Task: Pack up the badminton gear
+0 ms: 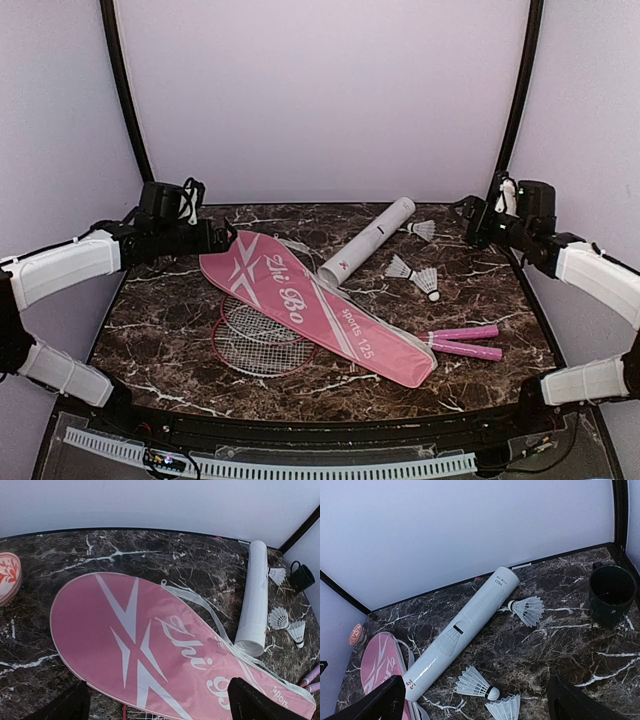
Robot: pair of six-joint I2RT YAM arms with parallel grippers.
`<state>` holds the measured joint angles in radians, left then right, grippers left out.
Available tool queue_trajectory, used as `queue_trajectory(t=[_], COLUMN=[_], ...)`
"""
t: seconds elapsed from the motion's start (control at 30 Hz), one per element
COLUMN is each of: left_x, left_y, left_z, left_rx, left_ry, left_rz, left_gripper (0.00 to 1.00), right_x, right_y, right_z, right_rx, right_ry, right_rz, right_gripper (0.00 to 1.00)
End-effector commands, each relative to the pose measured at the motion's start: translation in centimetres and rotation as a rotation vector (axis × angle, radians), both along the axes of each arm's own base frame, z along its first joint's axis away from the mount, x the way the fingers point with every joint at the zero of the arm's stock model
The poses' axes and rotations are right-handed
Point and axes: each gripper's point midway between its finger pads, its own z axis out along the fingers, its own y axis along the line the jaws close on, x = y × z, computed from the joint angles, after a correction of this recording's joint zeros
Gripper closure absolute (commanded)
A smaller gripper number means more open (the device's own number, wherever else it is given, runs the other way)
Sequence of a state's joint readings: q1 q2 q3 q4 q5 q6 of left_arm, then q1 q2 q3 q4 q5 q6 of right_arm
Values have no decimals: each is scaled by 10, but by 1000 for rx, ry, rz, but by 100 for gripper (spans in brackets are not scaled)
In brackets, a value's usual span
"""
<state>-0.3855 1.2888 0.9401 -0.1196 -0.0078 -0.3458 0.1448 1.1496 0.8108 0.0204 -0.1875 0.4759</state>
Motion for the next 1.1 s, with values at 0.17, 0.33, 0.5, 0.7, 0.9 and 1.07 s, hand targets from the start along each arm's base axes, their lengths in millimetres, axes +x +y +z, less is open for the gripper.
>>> queue_trajectory(t=[0.17,0.33,0.5,0.7,0.9,1.07], left_x=[-7,-2,8,21,26,44], left_y=[-89,-144,-194,-241,-274,-278], left_z=[-37,-51,-65,-82,-108,-135], left_rx=[131,210,269,317,356,471], left_ry=[83,122,156,175,216,227], left_rz=[-275,-418,-536,-622,-680,-634], left_gripper=[1,1,1,1,2,1], right_x=[-3,-9,-14,-21,-22,-25], right_y=[21,24,17,13,15,17], right_z=[-31,-27,-23,-21,-18,-15], right_rx=[-62,-51,-20,23,67,99], right_ry=[92,75,66,45,30,17], right_rz=[0,30,33,52,72,90], right_gripper=[1,1,1,1,1,1])
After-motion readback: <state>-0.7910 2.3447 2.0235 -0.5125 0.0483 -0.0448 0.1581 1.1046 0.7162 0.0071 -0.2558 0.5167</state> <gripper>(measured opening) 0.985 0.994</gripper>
